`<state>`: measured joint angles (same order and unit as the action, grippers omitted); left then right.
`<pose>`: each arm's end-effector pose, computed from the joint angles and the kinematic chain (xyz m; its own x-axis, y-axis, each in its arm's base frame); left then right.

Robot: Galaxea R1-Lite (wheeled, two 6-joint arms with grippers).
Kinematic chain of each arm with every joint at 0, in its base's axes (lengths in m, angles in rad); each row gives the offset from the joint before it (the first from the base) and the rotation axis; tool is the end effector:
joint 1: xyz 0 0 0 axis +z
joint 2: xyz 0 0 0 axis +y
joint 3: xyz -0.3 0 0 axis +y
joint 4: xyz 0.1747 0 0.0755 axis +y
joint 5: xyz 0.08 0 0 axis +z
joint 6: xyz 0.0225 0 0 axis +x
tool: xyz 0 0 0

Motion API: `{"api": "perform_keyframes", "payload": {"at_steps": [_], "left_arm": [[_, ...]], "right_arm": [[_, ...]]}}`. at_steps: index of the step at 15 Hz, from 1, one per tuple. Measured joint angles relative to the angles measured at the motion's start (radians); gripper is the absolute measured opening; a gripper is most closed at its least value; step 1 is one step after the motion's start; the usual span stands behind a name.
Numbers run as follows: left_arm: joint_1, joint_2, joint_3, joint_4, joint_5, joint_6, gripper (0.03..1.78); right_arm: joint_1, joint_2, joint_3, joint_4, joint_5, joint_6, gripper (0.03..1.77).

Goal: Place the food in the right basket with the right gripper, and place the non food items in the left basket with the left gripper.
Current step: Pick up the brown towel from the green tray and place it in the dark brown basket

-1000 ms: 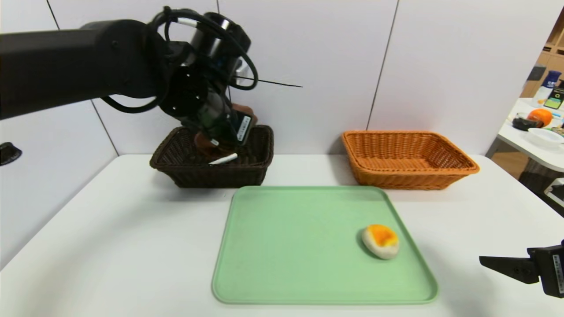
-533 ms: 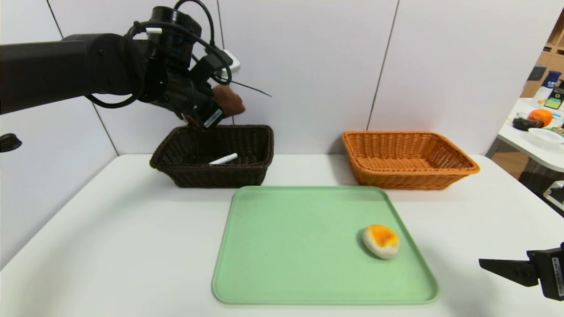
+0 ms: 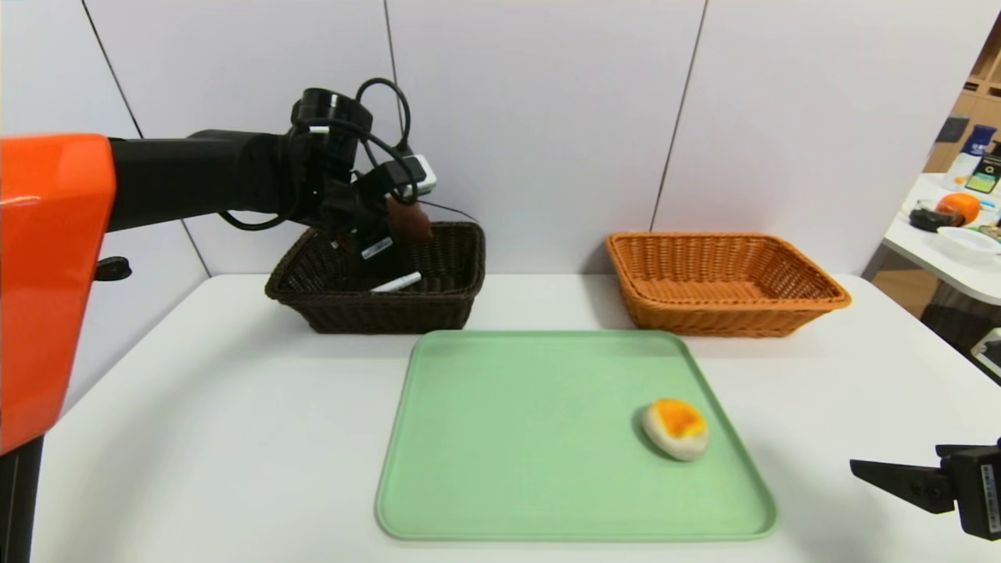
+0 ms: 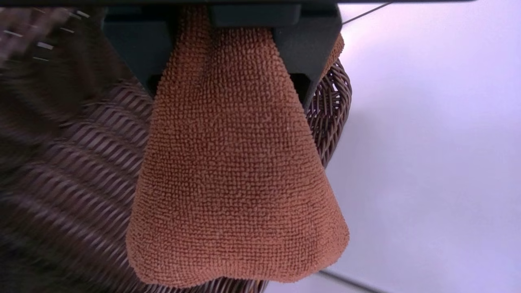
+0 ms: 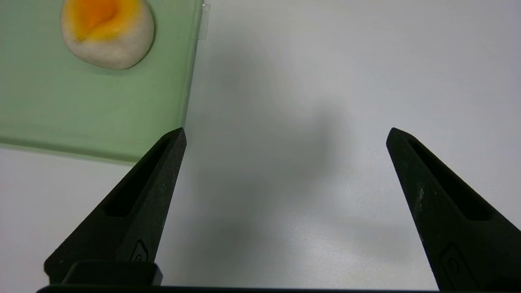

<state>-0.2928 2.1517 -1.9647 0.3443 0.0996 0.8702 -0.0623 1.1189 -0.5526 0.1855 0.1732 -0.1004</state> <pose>0.4206 -0.1245 0.2406 0.8501 -0.1524 -0.5041 0.5031 0.5183 0.6916 0.1315 -0.0043 0.1701 0.7289 0.1272 -0.6727 -0.1323 0.9902 0.0439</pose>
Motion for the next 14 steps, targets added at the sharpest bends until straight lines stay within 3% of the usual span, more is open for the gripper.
{"api": "perform_keyframes", "payload": {"at_steps": [5,14], "left_arm": [[0.021,0.084,-0.001,-0.079,0.002,0.017,0.5],[0.02,0.106,-0.004,-0.08,-0.001,0.0,0.5]], "right_arm": [[-0.004,-0.007,0.0,-0.005,0.003,-0.001,1.7],[-0.004,-0.01,0.002,-0.011,0.003,0.0,1.7]]}}
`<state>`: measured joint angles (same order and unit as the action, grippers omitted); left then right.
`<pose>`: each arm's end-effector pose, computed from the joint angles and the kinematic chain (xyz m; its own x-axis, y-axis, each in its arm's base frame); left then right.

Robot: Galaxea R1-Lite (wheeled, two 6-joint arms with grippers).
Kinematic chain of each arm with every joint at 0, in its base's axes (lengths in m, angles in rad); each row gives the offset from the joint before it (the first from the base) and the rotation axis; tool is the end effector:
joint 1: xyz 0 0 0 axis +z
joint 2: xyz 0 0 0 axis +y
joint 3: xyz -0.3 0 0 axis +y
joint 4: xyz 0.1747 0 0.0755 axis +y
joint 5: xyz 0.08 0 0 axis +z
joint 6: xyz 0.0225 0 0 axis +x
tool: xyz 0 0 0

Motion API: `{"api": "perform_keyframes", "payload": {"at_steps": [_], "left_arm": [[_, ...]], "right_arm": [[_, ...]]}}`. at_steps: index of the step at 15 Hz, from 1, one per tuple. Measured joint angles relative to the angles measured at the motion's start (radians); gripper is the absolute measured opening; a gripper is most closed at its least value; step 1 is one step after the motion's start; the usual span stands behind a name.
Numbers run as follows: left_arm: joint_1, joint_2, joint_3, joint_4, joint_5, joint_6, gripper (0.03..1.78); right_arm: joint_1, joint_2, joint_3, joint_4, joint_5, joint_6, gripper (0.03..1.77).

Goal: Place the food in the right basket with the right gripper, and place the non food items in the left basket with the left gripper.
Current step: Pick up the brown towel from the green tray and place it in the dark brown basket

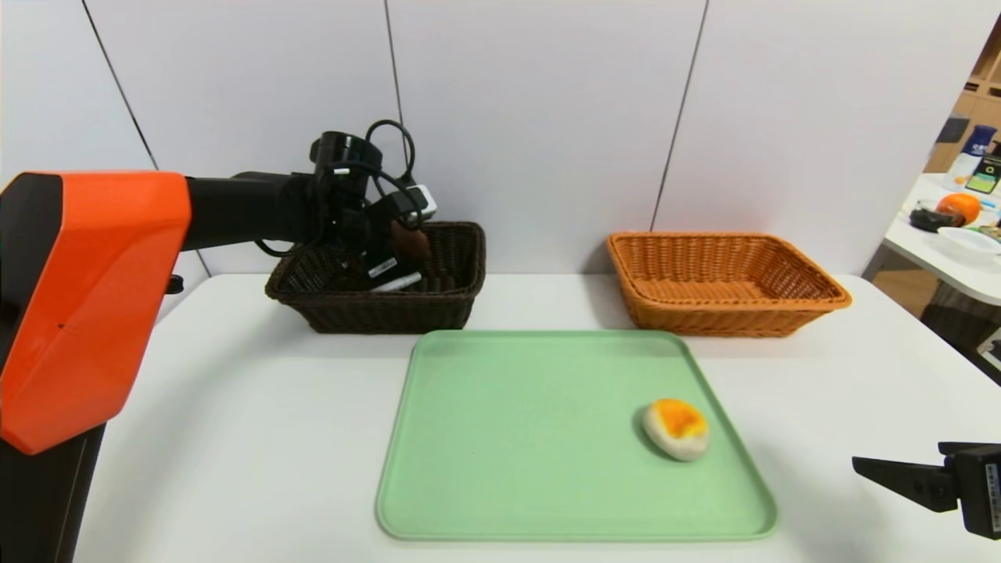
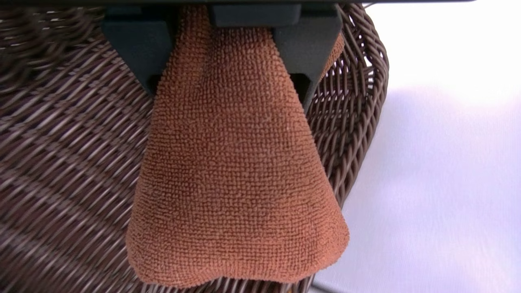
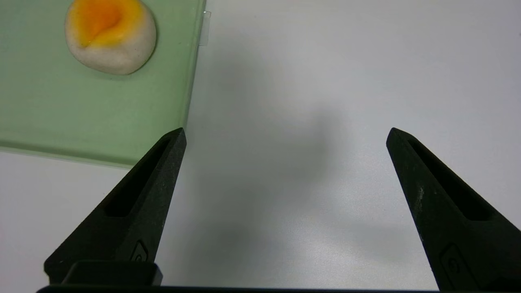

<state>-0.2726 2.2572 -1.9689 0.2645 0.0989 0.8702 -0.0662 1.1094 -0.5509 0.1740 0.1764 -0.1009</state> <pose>0.4496 -0.1234 0.2010 0.8422 -0.1329 -0.5225 0.5071 0.5243 0.6840 0.1305 -0.0047 0.1718 0.7420 0.1267 -0.6584 -0.1319 0.9904 0.0419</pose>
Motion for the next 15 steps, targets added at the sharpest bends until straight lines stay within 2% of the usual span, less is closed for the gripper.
{"api": "perform_keyframes", "payload": {"at_steps": [2,5,8,12,15], "left_arm": [[0.001,-0.005,-0.001,0.01,0.0,-0.003,0.5],[0.0,-0.013,0.0,0.01,-0.001,-0.029,0.89],[0.0,-0.04,0.002,0.038,-0.002,-0.033,1.16],[-0.002,-0.089,0.003,0.117,-0.019,-0.056,1.37],[-0.003,-0.126,0.004,0.151,-0.031,-0.131,1.47]], "right_arm": [[0.0,-0.001,0.0,0.0,0.0,0.0,1.7],[0.0,-0.001,0.001,0.001,0.0,0.001,1.7],[0.0,-0.001,0.003,0.0,0.0,-0.001,1.7],[0.0,-0.001,0.003,0.0,0.003,-0.001,1.7],[0.0,-0.002,0.005,0.0,0.002,-0.001,1.7]]}}
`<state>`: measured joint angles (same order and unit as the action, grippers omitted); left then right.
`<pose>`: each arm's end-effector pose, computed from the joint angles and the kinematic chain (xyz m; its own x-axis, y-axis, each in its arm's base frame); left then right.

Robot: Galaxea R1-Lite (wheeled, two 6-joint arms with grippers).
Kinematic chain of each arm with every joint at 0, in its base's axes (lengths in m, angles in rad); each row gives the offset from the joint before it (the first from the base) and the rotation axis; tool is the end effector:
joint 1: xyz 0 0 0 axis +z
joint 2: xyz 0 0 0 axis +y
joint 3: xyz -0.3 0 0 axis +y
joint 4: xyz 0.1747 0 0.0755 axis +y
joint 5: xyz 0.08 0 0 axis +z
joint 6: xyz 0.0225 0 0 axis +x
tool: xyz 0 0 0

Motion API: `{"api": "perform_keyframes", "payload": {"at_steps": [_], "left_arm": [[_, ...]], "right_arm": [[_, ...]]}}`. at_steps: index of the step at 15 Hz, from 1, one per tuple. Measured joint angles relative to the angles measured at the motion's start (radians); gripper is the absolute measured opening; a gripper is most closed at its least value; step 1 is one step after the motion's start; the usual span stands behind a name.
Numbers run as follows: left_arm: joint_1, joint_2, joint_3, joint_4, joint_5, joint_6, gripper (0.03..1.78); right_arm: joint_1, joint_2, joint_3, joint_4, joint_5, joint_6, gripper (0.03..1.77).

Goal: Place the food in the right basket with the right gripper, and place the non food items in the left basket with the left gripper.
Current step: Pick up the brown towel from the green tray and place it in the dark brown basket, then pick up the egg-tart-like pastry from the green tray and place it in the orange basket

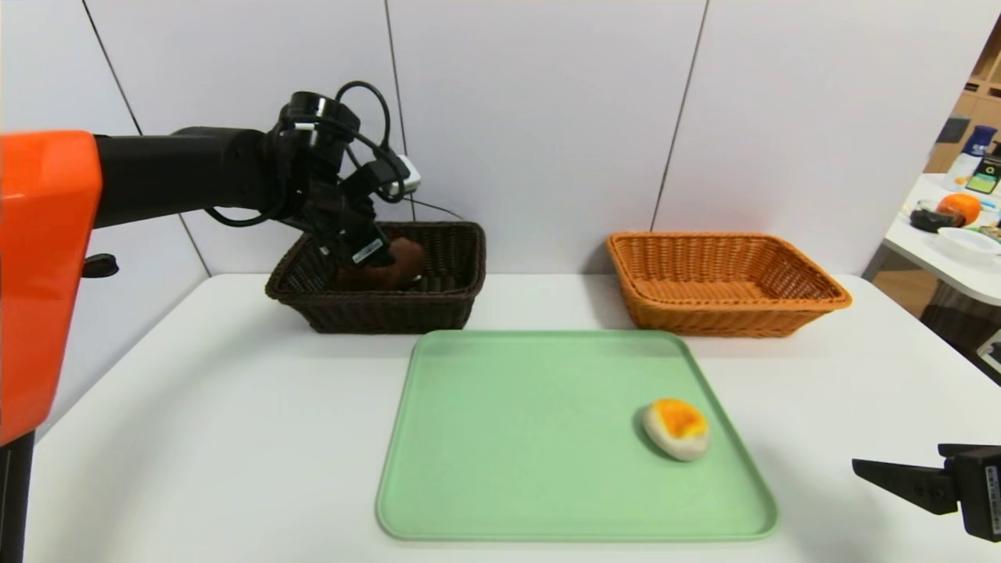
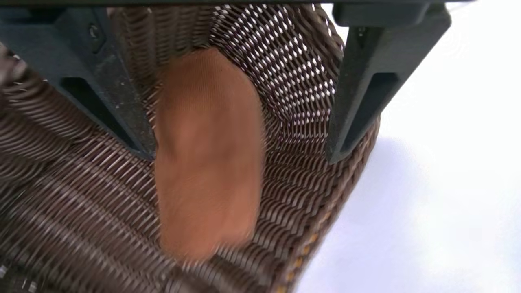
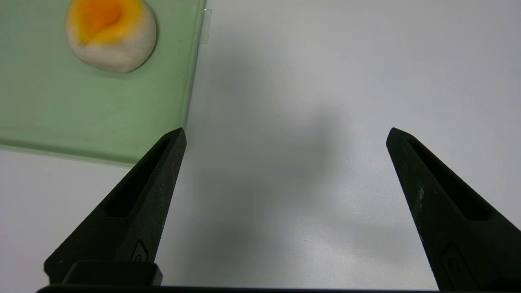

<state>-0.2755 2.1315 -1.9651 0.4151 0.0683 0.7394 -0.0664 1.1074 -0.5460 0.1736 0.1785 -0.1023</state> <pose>0.4141 -0.1155 0.2433 0.8208 -0.1611 -0.5480 0.5161 0.6201 0.5908 0.1297 -0.0046 0.1708 0.7402 0.1287 -0.6599 -0.1341 0.9900 0.0427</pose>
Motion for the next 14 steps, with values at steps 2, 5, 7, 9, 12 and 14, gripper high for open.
{"api": "perform_keyframes", "payload": {"at_steps": [2,5,7,9,12,14], "left_arm": [[-0.003,-0.015,0.001,0.001,0.0,-0.032,1.53],[-0.002,-0.035,0.001,0.0,0.002,-0.128,1.58],[-0.004,-0.072,0.003,0.005,0.006,-0.228,1.61],[-0.008,-0.131,0.049,0.041,0.014,-0.375,1.63],[-0.037,-0.247,0.247,0.089,0.034,-0.557,1.66],[-0.079,-0.339,0.421,0.095,0.046,-0.667,1.67]], "right_arm": [[0.0,0.0,0.0,0.0,0.002,-0.001,1.7],[0.0,0.0,-0.004,0.0,0.002,-0.001,1.7],[0.0,0.0,-0.009,-0.001,0.001,-0.001,1.7],[0.007,0.004,-0.019,-0.006,0.002,0.0,1.7],[0.022,0.023,-0.052,-0.022,0.003,-0.001,1.7],[0.045,0.041,-0.075,-0.023,0.004,-0.002,1.7]]}}
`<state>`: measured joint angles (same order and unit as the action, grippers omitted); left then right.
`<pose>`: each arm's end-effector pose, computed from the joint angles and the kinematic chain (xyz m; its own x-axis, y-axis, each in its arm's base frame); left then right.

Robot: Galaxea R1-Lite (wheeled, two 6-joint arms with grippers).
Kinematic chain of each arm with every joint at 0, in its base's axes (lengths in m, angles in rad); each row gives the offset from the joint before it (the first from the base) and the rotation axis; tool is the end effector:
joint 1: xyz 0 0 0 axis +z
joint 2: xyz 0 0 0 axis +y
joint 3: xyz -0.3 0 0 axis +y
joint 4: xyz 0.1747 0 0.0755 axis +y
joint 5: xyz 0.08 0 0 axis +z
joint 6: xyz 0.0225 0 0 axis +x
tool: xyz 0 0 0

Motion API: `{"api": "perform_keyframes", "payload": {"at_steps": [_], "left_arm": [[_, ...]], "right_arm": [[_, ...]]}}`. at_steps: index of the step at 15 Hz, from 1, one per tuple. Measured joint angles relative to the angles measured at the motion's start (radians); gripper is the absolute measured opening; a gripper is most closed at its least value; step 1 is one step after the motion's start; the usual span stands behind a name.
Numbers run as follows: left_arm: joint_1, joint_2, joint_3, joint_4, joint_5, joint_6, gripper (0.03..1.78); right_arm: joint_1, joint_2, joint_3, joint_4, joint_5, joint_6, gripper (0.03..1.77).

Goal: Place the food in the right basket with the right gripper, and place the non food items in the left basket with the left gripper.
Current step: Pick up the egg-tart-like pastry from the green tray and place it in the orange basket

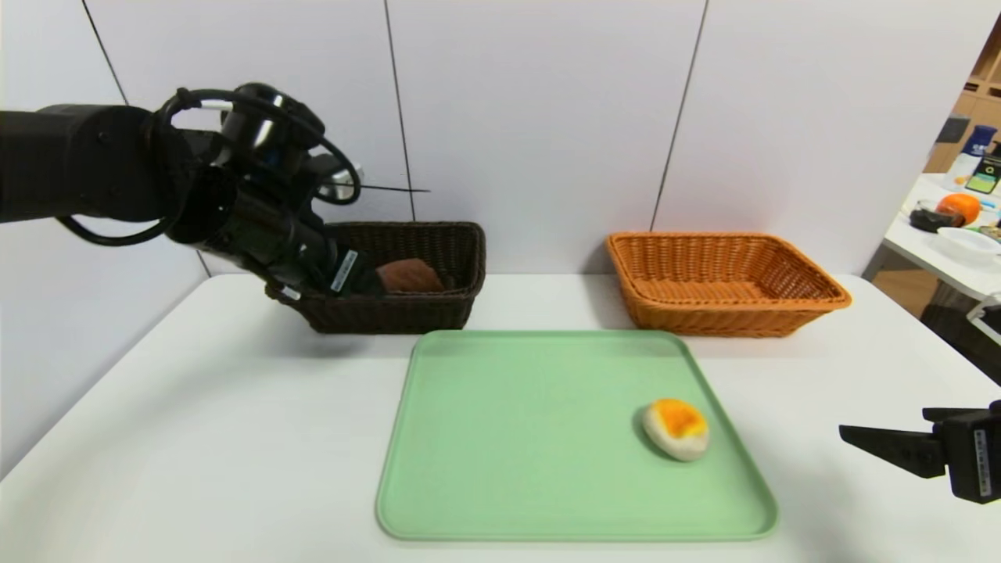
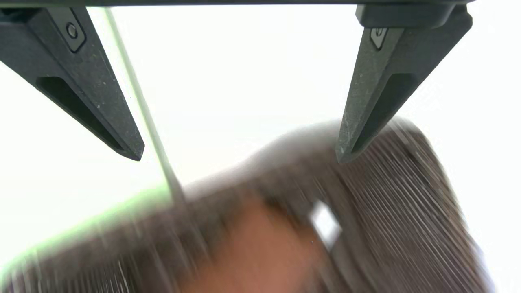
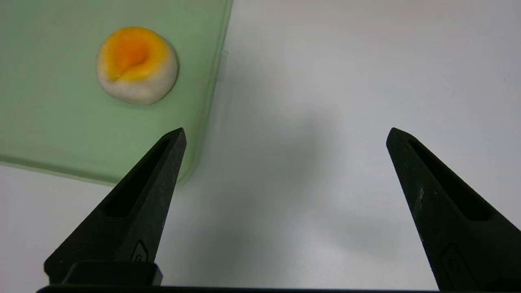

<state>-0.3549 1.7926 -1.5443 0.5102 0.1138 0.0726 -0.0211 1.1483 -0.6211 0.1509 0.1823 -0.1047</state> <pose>0.3086 -0.1116 0.2525 0.7157 -0.1441 -0.6834 0.3140 0.9404 0.1306 0.1455 0.0010 0.1869 0.7695 0.1651 -0.6169 -0.1853 0.9822 0.0317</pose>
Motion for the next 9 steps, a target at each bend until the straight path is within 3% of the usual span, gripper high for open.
{"api": "perform_keyframes", "payload": {"at_steps": [3,5,9], "left_arm": [[-0.135,-0.144,0.225,0.003,0.035,-0.195,1.67],[-0.22,-0.214,0.338,0.004,0.094,-0.305,1.68],[-0.33,-0.327,0.482,0.005,0.149,-0.359,1.69]], "right_arm": [[0.071,0.035,-0.029,-0.001,0.0,-0.001,1.7],[0.137,0.062,-0.044,-0.026,0.0,-0.001,1.7],[0.268,0.135,-0.091,-0.092,0.0,0.003,1.7]]}}
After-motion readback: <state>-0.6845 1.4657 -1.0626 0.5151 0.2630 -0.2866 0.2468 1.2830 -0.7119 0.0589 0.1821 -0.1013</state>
